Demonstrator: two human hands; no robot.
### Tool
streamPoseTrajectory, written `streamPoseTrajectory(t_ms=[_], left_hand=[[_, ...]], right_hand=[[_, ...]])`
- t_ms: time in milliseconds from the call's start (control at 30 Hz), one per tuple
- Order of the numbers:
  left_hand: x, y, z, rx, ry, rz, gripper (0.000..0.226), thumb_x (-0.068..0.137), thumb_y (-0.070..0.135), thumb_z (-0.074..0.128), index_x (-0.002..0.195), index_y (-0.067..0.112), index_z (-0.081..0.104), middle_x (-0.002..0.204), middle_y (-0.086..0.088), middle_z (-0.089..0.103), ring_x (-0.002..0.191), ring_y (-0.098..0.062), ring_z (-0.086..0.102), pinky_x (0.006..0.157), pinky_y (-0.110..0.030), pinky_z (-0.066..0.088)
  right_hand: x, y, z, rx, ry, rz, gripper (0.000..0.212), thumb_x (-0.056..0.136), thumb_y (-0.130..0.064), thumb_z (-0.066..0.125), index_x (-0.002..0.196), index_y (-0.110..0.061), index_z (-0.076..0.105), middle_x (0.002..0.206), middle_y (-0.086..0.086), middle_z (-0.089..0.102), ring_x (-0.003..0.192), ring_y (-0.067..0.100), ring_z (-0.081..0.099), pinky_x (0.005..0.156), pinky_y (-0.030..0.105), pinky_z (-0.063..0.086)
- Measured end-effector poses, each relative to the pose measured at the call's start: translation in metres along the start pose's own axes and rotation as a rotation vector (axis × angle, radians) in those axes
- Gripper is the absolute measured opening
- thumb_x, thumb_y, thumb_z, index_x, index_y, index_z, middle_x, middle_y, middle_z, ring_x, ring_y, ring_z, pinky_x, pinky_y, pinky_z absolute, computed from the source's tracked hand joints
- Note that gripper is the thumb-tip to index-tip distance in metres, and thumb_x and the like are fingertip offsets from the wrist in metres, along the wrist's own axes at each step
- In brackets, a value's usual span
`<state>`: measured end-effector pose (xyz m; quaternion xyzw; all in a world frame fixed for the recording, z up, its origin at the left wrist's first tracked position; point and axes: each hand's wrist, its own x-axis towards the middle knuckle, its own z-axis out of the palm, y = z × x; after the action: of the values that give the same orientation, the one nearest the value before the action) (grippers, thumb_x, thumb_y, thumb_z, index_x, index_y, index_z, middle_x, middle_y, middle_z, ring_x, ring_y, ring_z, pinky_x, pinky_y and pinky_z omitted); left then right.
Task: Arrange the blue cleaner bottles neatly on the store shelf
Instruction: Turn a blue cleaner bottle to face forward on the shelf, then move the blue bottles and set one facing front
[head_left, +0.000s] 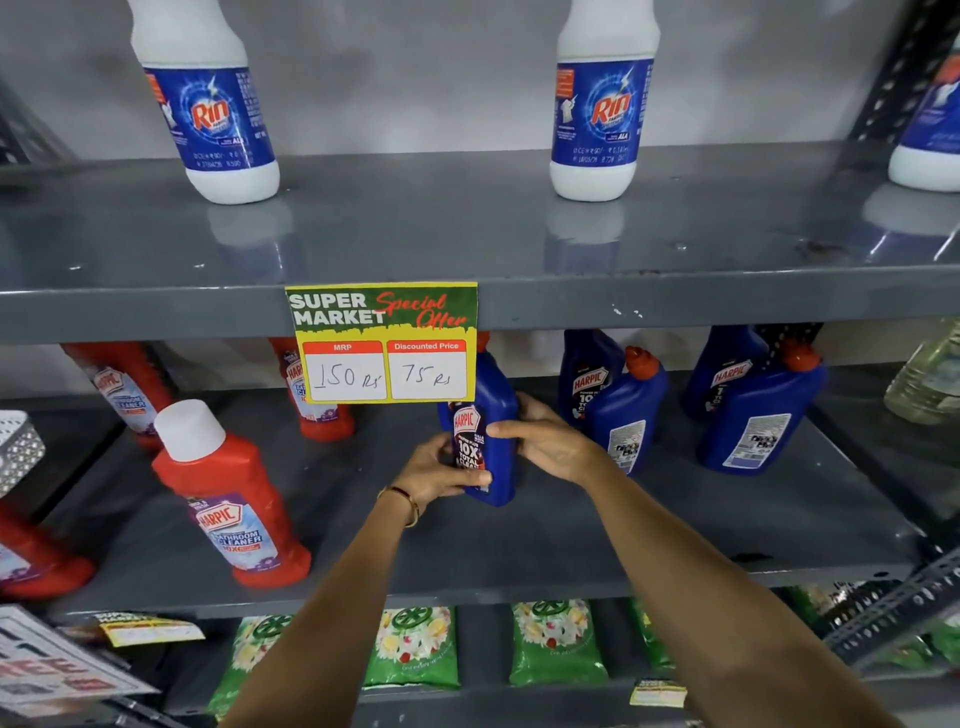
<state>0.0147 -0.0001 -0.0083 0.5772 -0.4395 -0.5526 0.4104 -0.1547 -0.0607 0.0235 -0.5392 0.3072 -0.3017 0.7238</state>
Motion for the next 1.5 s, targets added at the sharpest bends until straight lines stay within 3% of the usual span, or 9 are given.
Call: streamPoseTrajectory(t_ms=[100,200,400,533,700,833,1067,1233,1500], left_hand=[[0.004,-0.003,0.002,0.041,0.123,0.055,0.071,0.05,0.007,0.088,0.113,0.015,0.055,0.109,-0.004,0.064,0.105,-0.024,0.062,0.085,-0.042,0.057],[0.007,-0.007,0.002,0.146,0.22,0.105,0.071,0.047,0.007,0.09,0.111,0.011,0.057,0.11,-0.011,0.067,0.105,-0.028,0.063,0.093,-0.046,0.053],[0.006,-0.018,0.008,0.282,0.406,0.111,0.064,0.051,0.013,0.089,0.107,0.005,0.058,0.102,-0.013,0.069,0.088,-0.023,0.062,0.079,-0.036,0.054],[0.005,-0.024,0.011,0.33,0.429,0.085,0.064,0.053,0.014,0.088,0.107,0.006,0.056,0.104,-0.014,0.067,0.086,-0.02,0.057,0.077,-0.034,0.051],[0.006,-0.025,0.01,0.329,0.426,0.049,0.067,0.052,0.016,0.089,0.107,0.007,0.052,0.109,-0.014,0.066,0.099,-0.028,0.061,0.088,-0.042,0.054],[0.003,-0.027,0.014,0.32,0.449,0.039,0.065,0.055,0.015,0.088,0.108,0.005,0.052,0.111,-0.015,0.066,0.099,-0.029,0.061,0.085,-0.04,0.053],[-0.013,-0.036,0.021,0.308,0.51,-0.012,0.066,0.06,0.016,0.085,0.114,0.0,0.051,0.111,-0.019,0.065,0.102,-0.033,0.061,0.088,-0.04,0.05],[-0.029,-0.043,0.033,0.29,0.529,-0.015,0.057,0.063,0.019,0.083,0.111,0.004,0.055,0.107,-0.015,0.066,0.101,-0.032,0.062,0.09,-0.04,0.051],[-0.034,-0.04,0.088,0.272,0.347,0.054,0.052,0.067,0.014,0.081,0.111,0.0,0.056,0.1,-0.013,0.06,0.088,-0.025,0.058,0.08,-0.031,0.048]], right_hand=[[-0.001,-0.005,-0.006,-0.066,-0.044,0.007,0.049,0.079,0.001,0.066,0.123,-0.016,0.054,0.116,0.003,0.065,0.111,0.019,0.061,0.089,0.03,0.054],[-0.004,-0.003,-0.01,-0.122,-0.053,0.03,0.044,0.079,0.002,0.064,0.116,-0.022,0.058,0.115,0.002,0.065,0.109,0.015,0.061,0.086,0.025,0.056],[-0.003,-0.001,-0.013,-0.177,0.025,0.043,0.06,0.081,0.01,0.059,0.136,-0.008,0.04,0.128,0.017,0.056,0.114,0.02,0.056,0.09,0.03,0.052],[-0.004,0.004,-0.01,-0.198,0.021,0.068,0.058,0.082,0.01,0.056,0.134,-0.01,0.041,0.134,0.021,0.053,0.118,0.022,0.054,0.094,0.035,0.049],[-0.002,0.003,-0.003,-0.229,-0.004,0.082,0.059,0.082,0.013,0.054,0.135,-0.011,0.041,0.133,0.018,0.053,0.117,0.019,0.053,0.091,0.029,0.05],[-0.003,0.002,0.001,-0.265,0.035,0.101,0.059,0.082,0.012,0.054,0.135,-0.01,0.041,0.134,0.017,0.053,0.118,0.021,0.052,0.097,0.036,0.046],[-0.021,0.007,-0.005,-0.384,0.332,0.143,0.064,0.077,0.005,0.065,0.136,-0.005,0.042,0.136,0.018,0.052,0.124,0.027,0.05,0.104,0.036,0.041],[-0.05,0.02,-0.015,-0.358,0.46,0.175,0.055,0.078,0.002,0.067,0.13,-0.003,0.049,0.133,0.018,0.054,0.121,0.026,0.053,0.091,0.028,0.042],[-0.1,0.033,-0.049,-0.306,0.687,0.194,0.044,0.077,0.002,0.069,0.119,0.001,0.058,0.124,0.022,0.061,0.117,0.032,0.056,0.097,0.037,0.044]])
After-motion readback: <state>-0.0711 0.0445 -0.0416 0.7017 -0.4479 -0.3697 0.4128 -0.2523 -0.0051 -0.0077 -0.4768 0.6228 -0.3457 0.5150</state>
